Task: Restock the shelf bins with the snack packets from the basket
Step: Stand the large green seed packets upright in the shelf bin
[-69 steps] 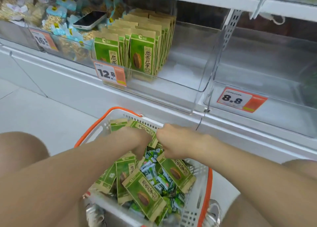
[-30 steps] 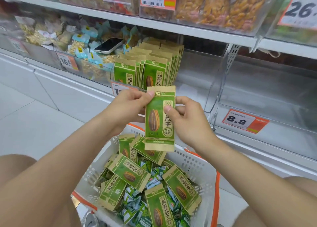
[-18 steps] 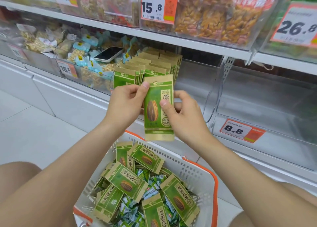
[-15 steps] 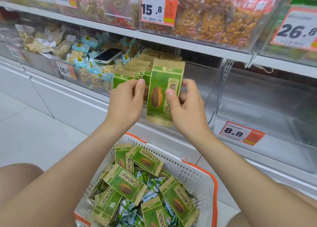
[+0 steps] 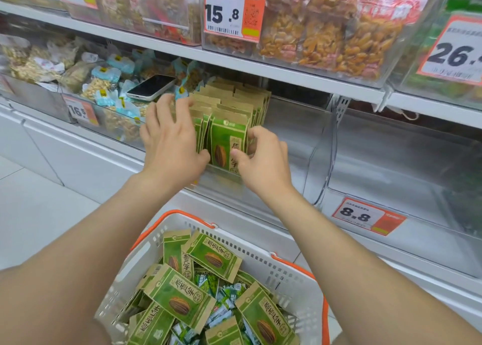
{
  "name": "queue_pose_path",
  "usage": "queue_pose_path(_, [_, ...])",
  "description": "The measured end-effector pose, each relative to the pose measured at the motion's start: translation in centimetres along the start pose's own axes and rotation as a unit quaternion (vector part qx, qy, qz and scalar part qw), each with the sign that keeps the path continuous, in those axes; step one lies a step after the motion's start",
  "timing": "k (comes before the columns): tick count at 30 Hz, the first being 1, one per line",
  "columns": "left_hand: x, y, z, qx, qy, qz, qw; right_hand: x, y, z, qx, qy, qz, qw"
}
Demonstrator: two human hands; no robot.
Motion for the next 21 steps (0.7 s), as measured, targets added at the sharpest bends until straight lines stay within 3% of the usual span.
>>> queue_pose_path(5, [-0.8,-1.0,-1.2,0.004,-0.065,0.037,0.997,-1.0,0.2,-0.5,0.056,-0.020,-0.027,0.998])
queue_pose_path(15, [-0.5,-0.9,-1.2,0.040,-0.056,0.020,0.997,-2.5,0.8,-1.9,0.082,-0.059,-0.036,0.994])
queue_pose_path(17, [0.0,-0.7,-0.7,0.040,-0.029,0.006,0.999,-2.1,0.9,-1.1,0.113,-0.071,-0.030,0.991])
queue_pose_path(21, [1.9,1.8,3.0,0.041,0.108,-0.097,0.988,-0.3,-1.3,1.9,0.143,-0.032,0.048,0.988])
Point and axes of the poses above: each hand's wrist, its own x-axis away from the middle knuckle, its own z-axis out of the back of the hand, y = z × x, the point moved 9 cm from there along -x, towards the middle knuckle, and after that the axes turned 6 degrees about z, right-handed, at the moved point
